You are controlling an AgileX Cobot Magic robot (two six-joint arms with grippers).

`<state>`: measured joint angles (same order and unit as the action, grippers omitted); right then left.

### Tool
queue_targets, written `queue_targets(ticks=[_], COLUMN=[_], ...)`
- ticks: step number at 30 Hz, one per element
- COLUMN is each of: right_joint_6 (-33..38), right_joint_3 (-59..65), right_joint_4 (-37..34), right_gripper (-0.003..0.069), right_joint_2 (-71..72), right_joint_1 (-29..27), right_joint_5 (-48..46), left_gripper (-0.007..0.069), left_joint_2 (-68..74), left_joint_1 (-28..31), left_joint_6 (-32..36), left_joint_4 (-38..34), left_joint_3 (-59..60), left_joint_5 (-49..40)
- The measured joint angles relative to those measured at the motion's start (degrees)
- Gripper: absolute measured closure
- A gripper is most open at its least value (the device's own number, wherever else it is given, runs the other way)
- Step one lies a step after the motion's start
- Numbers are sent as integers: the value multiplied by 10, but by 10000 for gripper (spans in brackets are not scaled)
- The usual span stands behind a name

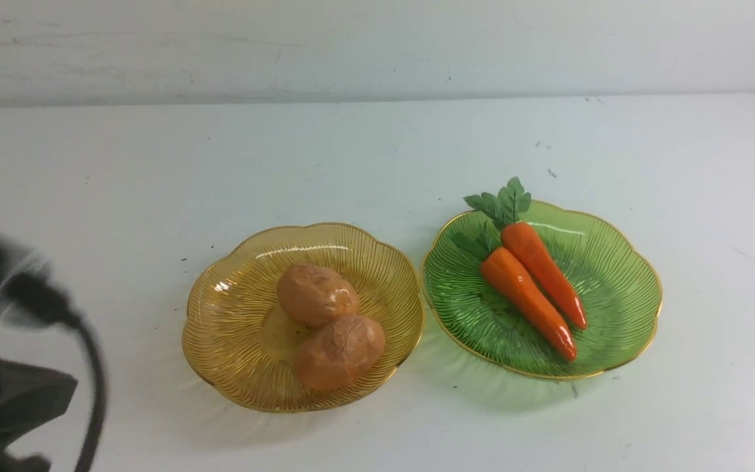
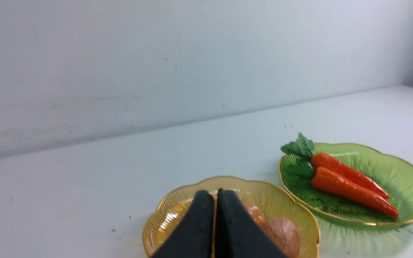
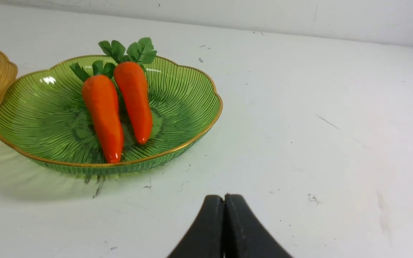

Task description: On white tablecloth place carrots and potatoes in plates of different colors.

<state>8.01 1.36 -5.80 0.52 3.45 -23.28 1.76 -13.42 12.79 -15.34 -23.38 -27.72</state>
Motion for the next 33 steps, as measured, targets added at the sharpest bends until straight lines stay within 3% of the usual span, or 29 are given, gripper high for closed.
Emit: queue_targets(ticks=[17,29,33], right_joint_6=[0,0,0], right_joint_3=[0,0,0], right_joint_4=[0,0,0], right_gripper=[674,674,674], right_joint_2=[0,0,0], right_joint_1=[0,0,0], right_joint_5=[1,1,1], left_gripper=[628,628,628], left_joint_2=[-1,-1,-8], left_joint_1=[0,0,1], left_joint_6=[9,1,-34], left_joint_4=[37,42,89], left_joint_3=[11,114,164], left_joint_5=[10,56,89])
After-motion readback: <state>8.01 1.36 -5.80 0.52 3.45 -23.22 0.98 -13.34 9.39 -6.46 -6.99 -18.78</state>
